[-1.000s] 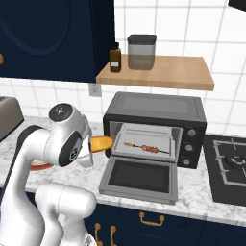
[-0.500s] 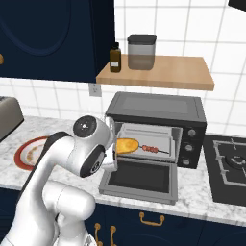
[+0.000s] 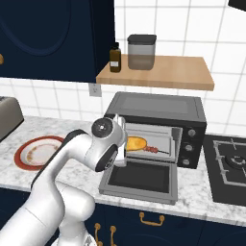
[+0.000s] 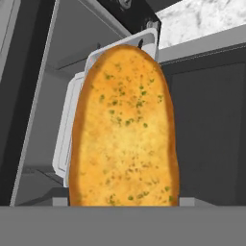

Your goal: Pick up the kebab skewer and baguette bread, and place them inside the toaster oven. Close the toaster oven door and start by setting the timer.

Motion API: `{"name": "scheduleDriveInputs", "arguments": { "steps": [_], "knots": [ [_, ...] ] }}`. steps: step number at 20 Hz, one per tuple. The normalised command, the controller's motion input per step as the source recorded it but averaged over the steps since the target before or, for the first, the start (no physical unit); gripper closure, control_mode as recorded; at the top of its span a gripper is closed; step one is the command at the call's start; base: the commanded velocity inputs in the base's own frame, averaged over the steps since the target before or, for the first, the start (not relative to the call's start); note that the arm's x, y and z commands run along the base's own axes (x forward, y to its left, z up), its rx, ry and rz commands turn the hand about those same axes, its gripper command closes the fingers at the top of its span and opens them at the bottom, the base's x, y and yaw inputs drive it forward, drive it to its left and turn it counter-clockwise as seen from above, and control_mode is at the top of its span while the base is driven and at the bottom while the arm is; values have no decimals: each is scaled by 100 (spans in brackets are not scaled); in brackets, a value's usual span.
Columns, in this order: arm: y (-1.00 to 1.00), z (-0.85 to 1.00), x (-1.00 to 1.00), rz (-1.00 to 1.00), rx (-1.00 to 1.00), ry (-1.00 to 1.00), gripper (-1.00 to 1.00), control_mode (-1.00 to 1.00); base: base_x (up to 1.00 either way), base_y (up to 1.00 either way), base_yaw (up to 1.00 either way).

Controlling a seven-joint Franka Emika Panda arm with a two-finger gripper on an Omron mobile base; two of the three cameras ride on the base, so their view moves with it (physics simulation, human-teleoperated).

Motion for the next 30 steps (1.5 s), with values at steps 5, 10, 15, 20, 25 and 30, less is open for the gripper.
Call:
{"name": "scheduleDriveInputs", "arguments": {
  "steps": [5,10,15,20,25,30],
  "knots": [
    [0,-12,41,0,2,4,100,-100,0,0,0],
    [-5,-2,29,0,1,4,100,-100,0,0,0],
    [-9,-16,36,0,1,0,100,-100,0,0,0],
    [0,-30,33,0,1,0,100,-100,0,0,0],
    [0,-23,34,0,1,0,100,-100,0,0,0],
    [1,-12,21,0,0,1,-100,-100,0,0,0]
  ]
}}
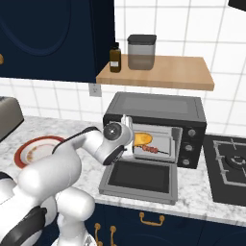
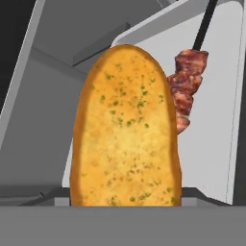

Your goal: Pick up the kebab skewer and baguette bread, and place them inside the toaster oven. Close the toaster oven door and start by setting the timer.

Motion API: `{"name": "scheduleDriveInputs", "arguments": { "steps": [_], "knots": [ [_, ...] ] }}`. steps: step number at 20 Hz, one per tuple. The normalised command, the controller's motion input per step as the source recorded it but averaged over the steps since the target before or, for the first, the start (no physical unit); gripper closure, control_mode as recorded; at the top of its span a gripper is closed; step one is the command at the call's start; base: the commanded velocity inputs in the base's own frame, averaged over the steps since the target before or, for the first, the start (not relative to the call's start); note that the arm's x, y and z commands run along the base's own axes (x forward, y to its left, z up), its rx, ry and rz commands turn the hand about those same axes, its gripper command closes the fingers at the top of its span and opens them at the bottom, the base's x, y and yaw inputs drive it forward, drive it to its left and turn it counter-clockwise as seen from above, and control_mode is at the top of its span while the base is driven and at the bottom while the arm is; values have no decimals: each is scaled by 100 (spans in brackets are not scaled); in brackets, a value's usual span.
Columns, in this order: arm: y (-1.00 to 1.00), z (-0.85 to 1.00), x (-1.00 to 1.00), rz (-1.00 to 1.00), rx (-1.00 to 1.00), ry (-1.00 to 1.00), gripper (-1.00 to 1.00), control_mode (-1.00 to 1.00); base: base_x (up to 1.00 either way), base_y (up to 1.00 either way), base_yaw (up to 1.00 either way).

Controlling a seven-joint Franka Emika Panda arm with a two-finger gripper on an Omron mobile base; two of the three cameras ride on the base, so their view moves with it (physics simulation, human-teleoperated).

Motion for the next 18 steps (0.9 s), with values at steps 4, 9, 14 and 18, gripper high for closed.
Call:
{"name": "scheduleDriveInputs", "arguments": {
  "steps": [4,9,14,18],
  "knots": [
    [0,0,1,0,0,5,-100,-100,0,0,0],
    [0,0,0,0,0,6,-100,-100,0,0,0],
    [0,0,0,0,0,7,-100,-100,0,0,0],
    [0,8,-29,0,0,1,-100,-100,0,0,0]
  ]
}}
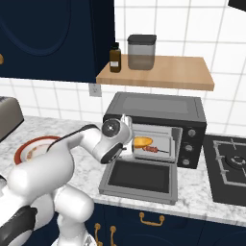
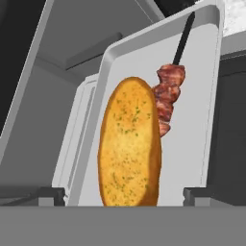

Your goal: Pick up the kebab skewer and baguette bread, and place them inside the toaster oven. Close the toaster oven door and start by setting the timer.

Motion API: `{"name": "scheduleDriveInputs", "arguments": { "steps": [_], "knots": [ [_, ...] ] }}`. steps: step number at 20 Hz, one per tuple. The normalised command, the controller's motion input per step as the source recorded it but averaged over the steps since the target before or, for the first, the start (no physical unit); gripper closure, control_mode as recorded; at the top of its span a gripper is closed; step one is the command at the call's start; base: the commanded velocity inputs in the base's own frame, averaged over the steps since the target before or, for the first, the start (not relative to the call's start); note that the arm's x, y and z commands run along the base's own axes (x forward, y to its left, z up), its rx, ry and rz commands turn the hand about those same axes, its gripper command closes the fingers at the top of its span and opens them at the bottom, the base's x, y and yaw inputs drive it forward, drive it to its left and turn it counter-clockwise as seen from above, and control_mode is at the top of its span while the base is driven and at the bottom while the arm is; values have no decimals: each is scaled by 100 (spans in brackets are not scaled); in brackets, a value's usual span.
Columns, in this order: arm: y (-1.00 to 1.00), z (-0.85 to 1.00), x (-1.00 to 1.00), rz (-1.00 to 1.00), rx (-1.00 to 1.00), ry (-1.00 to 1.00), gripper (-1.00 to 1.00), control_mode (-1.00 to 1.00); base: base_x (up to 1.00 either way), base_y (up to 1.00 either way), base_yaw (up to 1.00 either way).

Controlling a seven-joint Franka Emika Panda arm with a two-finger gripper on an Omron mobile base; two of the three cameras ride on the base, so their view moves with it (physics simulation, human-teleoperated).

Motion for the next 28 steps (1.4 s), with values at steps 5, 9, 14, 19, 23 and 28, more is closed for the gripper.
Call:
{"name": "scheduleDriveInputs", "arguments": {
  "steps": [5,9,14,19,23,28],
  "knots": [
    [-35,18,-89,2,0,0,-100,-100,0,0,0],
    [-35,15,-47,6,-2,0,-100,-100,0,0,0],
    [-14,0,-10,20,-17,2,-100,-100,0,0,0],
    [-2,0,-2,22,-23,9,-100,-100,0,0,0],
    [2,0,0,16,-33,12,-100,-100,0,0,0],
    [0,-17,0,17,-30,0,-100,-100,0,0,0]
  ]
}}
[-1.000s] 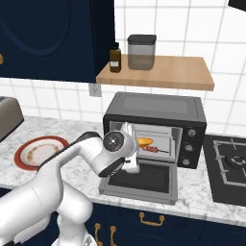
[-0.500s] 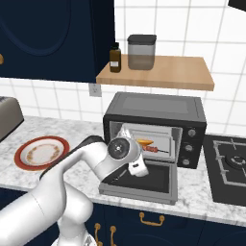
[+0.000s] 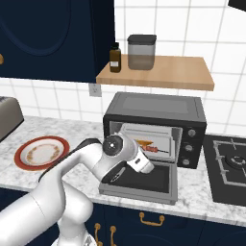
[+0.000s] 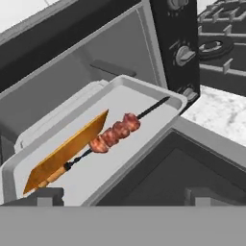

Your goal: Pick up the kebab skewer and baguette bread, and place them inside the toaster oven. Close the toaster oven door and start by setting the timer.

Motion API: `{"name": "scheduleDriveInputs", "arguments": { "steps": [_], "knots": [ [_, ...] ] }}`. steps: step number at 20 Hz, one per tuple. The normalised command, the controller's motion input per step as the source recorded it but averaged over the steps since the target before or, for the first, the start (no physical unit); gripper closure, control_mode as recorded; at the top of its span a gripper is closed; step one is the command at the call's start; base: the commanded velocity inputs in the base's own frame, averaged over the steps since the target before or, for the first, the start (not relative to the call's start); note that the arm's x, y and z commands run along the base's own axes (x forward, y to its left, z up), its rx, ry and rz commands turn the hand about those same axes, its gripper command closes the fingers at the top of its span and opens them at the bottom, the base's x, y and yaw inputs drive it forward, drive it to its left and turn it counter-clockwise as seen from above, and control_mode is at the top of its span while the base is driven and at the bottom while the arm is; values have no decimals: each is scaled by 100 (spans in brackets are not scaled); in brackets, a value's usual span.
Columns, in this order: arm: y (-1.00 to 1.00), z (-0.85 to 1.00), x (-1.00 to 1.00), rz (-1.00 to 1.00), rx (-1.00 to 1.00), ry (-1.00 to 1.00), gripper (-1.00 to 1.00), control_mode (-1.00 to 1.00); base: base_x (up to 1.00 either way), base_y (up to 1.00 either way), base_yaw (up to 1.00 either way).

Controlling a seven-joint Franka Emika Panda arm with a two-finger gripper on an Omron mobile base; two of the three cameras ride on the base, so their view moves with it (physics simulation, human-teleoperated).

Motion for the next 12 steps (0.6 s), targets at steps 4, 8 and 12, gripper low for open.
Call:
{"name": "scheduleDriveInputs", "arguments": {
  "steps": [4,8,12],
  "knots": [
    [0,-13,-4,32,-21,0,-100,-100,0,0,0],
    [0,-1,-12,39,-26,0,-100,-100,0,0,0],
    [0,0,-11,17,-25,0,-100,-100,0,0,0]
  ]
}}
